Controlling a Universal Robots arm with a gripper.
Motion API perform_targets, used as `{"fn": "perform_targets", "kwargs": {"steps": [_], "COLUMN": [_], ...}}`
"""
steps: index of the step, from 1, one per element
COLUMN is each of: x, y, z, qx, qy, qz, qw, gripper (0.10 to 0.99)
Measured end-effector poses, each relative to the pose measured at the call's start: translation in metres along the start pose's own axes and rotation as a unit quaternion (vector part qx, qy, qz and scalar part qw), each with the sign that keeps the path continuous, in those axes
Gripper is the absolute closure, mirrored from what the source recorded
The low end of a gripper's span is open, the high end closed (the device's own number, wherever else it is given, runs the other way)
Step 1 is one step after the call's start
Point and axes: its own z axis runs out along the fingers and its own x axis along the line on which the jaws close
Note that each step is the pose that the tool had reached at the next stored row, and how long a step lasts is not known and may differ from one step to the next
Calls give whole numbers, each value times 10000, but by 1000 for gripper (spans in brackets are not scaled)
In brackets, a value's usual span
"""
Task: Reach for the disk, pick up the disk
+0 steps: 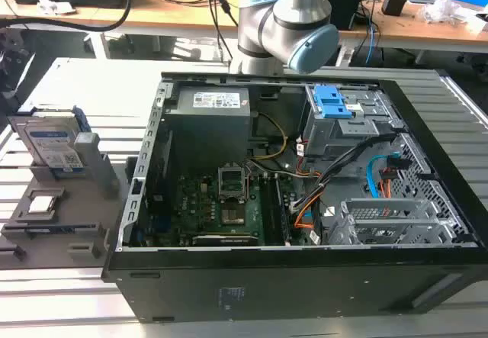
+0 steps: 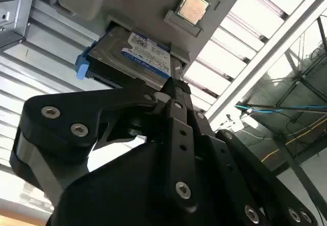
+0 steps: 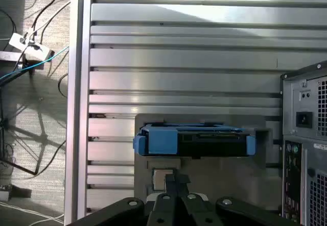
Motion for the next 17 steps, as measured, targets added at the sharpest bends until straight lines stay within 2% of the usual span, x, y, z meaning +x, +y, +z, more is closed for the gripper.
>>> {"fn": "perform_targets", "kwargs": {"steps": [1, 2, 4, 7, 9, 10, 12, 13, 15, 17], "x": [0, 0, 0, 0, 0, 0, 0, 0, 0, 0], "y": [0, 0, 0, 0, 0, 0, 0, 0, 0, 0], "z": [0, 0, 0, 0, 0, 0, 0, 0, 0, 0], "qx": [0, 0, 0, 1, 1, 1, 1, 1, 1, 1], "qy": [4, 13, 21, 35, 45, 52, 62, 68, 74, 82], "qz": [-106, -339, -543, -915, -1165, -1366, -1626, -1775, -1937, -2129], "qw": [9999, 9994, 9985, 9958, 9932, 9906, 9867, 9841, 9810, 9770], "gripper": [980, 980, 980, 980, 980, 980, 980, 980, 980, 980]}}
